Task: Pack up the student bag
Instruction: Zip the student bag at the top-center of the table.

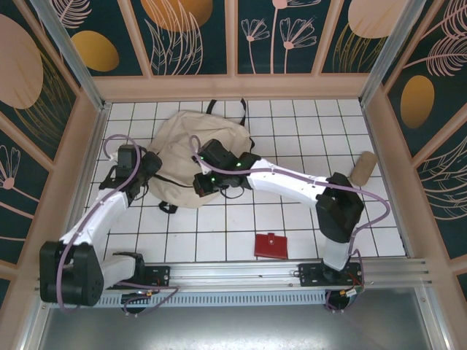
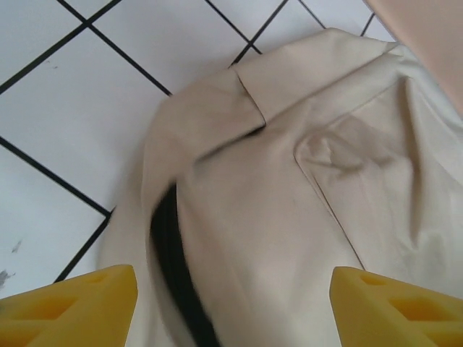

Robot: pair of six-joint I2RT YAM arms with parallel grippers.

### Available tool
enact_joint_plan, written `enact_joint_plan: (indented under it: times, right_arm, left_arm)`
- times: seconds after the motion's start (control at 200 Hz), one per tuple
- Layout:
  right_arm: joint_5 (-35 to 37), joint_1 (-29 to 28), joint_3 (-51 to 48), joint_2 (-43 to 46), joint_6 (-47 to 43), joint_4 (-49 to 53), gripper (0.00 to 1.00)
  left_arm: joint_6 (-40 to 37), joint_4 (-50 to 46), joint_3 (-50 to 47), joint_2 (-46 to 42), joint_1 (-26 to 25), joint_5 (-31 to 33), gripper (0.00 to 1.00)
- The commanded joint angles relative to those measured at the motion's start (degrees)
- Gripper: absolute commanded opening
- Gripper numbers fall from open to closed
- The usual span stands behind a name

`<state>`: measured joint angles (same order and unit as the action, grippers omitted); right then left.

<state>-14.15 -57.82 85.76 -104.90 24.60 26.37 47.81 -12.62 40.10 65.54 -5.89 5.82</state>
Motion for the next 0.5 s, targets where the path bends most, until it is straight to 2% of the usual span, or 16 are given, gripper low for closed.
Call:
enact_joint_plan:
  times: [0.0,0.165,0.335,0.495]
  right_arm:
    - [-4.29,-1.15,3.52,-1.18,-1.89,-3.06,0.0]
    - [-5.82,-1.24,4.14,-2.65,-1.89,-3.43,0.0]
    - [-7.16,-1.83,5.25,-3.95,-2.26,-2.78,0.0]
    - [-7.73,-2.91,5.56,-4.46,-2.71,-1.7,0.0]
  left_arm:
    - [0.05,-6.34,-2.46,-5.65,0.18,-3.56,0.72]
    - [3.07,-6.55,-5.99,-10.39,0.18,-12.36,0.71]
    - [6.43,1.3,-9.37,-10.14,0.18,-22.81,0.69]
    - [6.6,2.16,-10.56,-8.44,0.18,-22.19,0.63]
